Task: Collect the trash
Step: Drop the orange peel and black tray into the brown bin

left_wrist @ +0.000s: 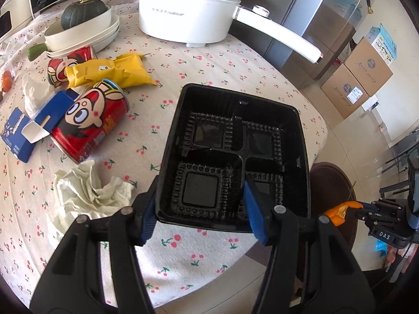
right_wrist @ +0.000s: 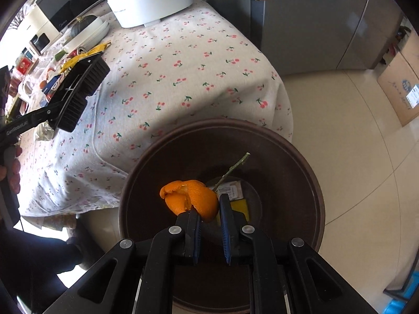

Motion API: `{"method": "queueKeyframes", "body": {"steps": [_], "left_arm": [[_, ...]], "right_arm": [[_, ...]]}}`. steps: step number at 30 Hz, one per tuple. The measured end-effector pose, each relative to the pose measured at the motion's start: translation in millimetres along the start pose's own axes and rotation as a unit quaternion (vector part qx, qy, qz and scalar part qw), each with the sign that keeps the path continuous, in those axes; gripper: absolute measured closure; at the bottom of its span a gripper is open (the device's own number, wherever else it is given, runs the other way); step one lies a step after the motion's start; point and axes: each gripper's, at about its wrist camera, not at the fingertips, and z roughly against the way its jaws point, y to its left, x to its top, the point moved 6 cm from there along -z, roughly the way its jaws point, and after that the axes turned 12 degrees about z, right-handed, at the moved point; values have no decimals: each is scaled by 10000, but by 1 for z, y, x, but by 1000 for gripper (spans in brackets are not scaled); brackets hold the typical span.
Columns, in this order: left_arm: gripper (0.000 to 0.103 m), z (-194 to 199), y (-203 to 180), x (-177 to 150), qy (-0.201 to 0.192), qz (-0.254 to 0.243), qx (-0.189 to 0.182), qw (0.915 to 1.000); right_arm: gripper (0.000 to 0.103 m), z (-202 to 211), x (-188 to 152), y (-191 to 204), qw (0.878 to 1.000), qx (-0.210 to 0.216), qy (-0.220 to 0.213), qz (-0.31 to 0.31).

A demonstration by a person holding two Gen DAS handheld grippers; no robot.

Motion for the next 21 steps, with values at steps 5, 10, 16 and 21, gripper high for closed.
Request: {"method": "queueKeyframes", "body": {"steps": [5, 10, 16, 21], "left_arm": [[43, 6, -21, -24, 107, -352, -113, 9993], [43, 5, -41, -44, 197, -799, -125, 9965], [42, 1, -62, -66, 278, -1282, -101, 9913], [42, -9, -79, -79, 362, -1665, -83, 9853]], "right_arm": [[53, 10, -5, -7, 9996, -18, -151, -242], [45, 28, -8, -15, 9986, -126, -375, -351], [43, 43, -18, -27, 9973, -190, -502, -504], [42, 47, -26, -35, 9970, -295, -500, -506]]}}
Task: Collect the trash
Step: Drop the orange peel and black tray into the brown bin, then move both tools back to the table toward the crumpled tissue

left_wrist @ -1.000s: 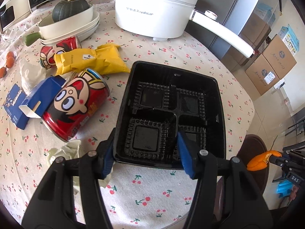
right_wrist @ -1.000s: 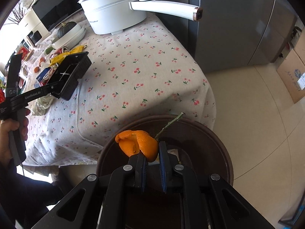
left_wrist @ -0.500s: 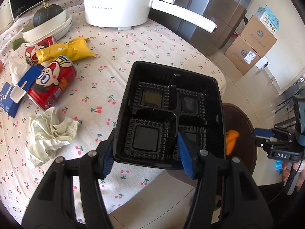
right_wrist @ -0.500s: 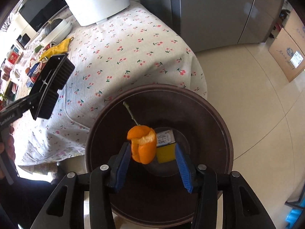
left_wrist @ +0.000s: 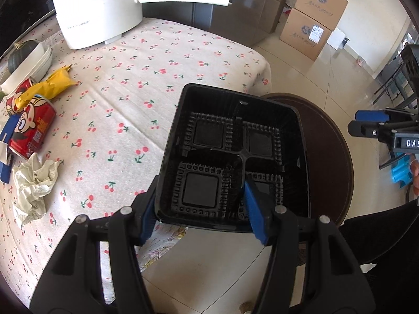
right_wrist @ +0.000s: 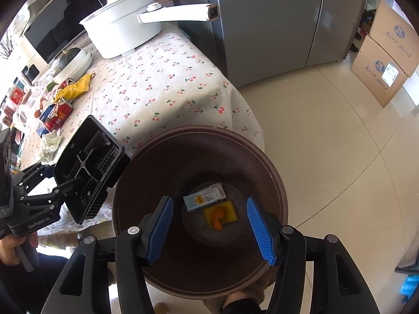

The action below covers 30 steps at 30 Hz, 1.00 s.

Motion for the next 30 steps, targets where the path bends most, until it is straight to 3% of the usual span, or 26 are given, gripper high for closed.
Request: {"method": "queueKeyframes", "body": {"steps": [10, 14, 18, 30], "left_arm": [[41, -15, -42, -10, 144, -809, -144, 9965], [36, -13, -50, -11, 174, -905, -334, 9952], [17, 2, -41, -7, -29, -793, -320, 9963], [8, 38, 30, -2, -297, 133, 92, 9994]], "right_arm": [[41, 6, -10, -16, 9997, -188, 31, -146], [40, 10, -12, -21, 9996, -203, -15, -209], [39, 9, -12, -21, 9995, -213, 2, -219], [38, 9, 9, 12, 9996, -173, -104, 184]]}}
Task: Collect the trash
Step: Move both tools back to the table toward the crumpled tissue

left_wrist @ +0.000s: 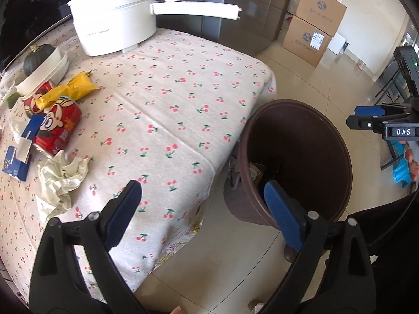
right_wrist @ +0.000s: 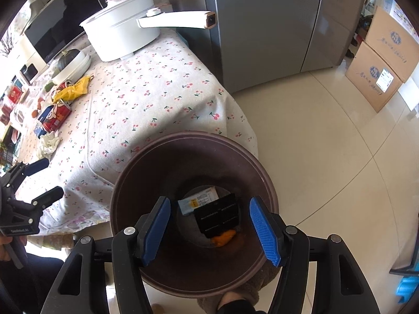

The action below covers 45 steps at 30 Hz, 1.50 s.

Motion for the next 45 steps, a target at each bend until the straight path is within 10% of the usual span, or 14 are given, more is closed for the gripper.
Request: {"method": "queueKeyframes", "body": {"steps": [16, 45], "left_arm": [[4, 46, 101, -5, -321, 1029, 493, 9929], [2, 72, 281, -47, -45, 2881, 1285, 9489]], "right_arm": [[31, -16, 63, 94, 9973, 357, -170, 620], [27, -101, 137, 352, 9645, 1683, 234, 2020]]}}
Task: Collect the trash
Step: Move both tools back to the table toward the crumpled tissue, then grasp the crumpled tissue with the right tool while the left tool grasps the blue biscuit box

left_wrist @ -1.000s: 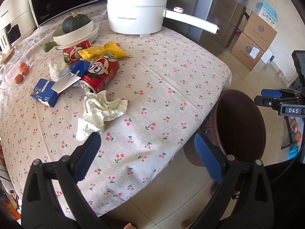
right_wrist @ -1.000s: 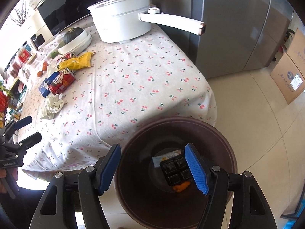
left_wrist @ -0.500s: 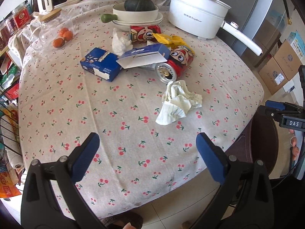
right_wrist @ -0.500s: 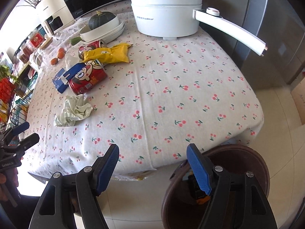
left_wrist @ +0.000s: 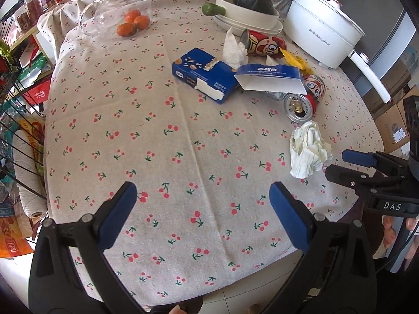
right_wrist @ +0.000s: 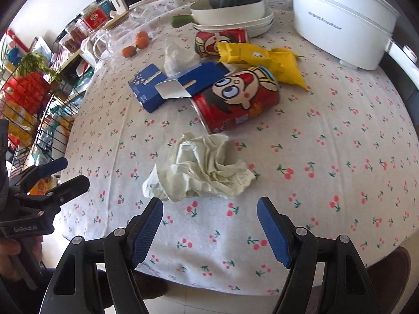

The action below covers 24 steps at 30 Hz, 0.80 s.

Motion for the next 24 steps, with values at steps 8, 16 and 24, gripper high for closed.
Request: {"method": "queueKeyframes", "body": {"steps": [8, 16, 24], "left_arm": [[2, -1, 13, 3, -44, 5, 82, 10000], [2, -12, 13, 37, -19, 487, 106, 9988], [7, -42, 0, 108, -284, 1411, 96, 9895]], "right_arm": [[41, -33, 16, 6, 9999, -126, -4, 80], [87, -11, 3, 2, 9995, -12, -7, 320], [87, 32, -15, -51, 9995, -221, -212, 13]]}}
